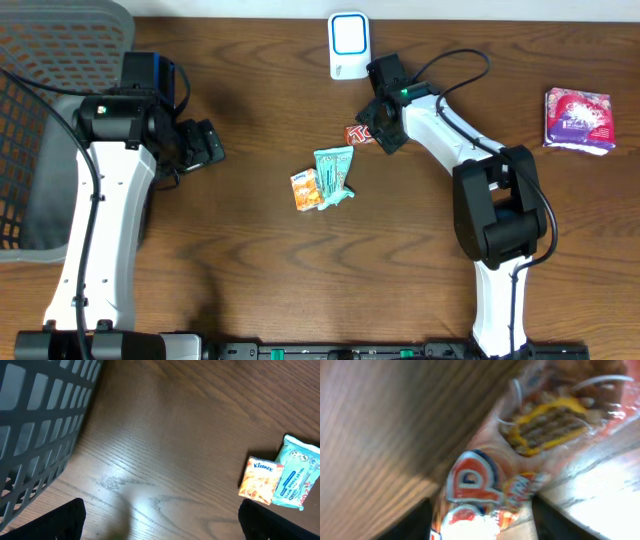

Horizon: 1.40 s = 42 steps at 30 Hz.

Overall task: Scan the item barcode
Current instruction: 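Lift the wrapper up toward the scanner with the right gripper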

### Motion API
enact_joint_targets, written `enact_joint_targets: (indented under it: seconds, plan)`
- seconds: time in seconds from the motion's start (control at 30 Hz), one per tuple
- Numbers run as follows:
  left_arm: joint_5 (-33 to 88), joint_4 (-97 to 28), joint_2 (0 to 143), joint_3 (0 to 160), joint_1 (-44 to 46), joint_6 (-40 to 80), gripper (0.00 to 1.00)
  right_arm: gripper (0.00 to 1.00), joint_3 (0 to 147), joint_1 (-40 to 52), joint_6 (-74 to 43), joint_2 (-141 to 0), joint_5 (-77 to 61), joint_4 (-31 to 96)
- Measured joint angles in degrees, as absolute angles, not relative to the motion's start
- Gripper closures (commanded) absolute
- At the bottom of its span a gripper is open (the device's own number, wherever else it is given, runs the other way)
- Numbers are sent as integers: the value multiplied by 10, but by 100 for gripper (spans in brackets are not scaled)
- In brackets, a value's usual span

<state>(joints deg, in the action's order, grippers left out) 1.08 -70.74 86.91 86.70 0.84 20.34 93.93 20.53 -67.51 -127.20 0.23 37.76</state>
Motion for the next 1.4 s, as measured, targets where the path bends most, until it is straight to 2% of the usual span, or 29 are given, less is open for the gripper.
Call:
enact_joint_targets:
  seconds: [0.07,0.13,0.33,0.63,1.0,1.17,1.4]
  plan:
    - [11,-708,869,867,8,203,2,82,940,203,-667,-1276,3,378]
    - [11,-707,869,867,8,203,2,99,941,201,-652,-1278,2,376]
    - [11,-707,869,867,8,203,2,99,948,188,-590,-1277,-5,407]
    - [11,-707,869,867,8,203,2,99,935,148,-385,-1242,-40,408]
    - [11,-707,869,867,8,203,2,99,939,176,-326,-1106,-71,140]
    - [11,-707,869,867,8,203,2,99,939,204,-329,-1142,-98,23]
    - [11,-707,869,867,8,203,2,99,939,220,-399,-1256,-168,-107]
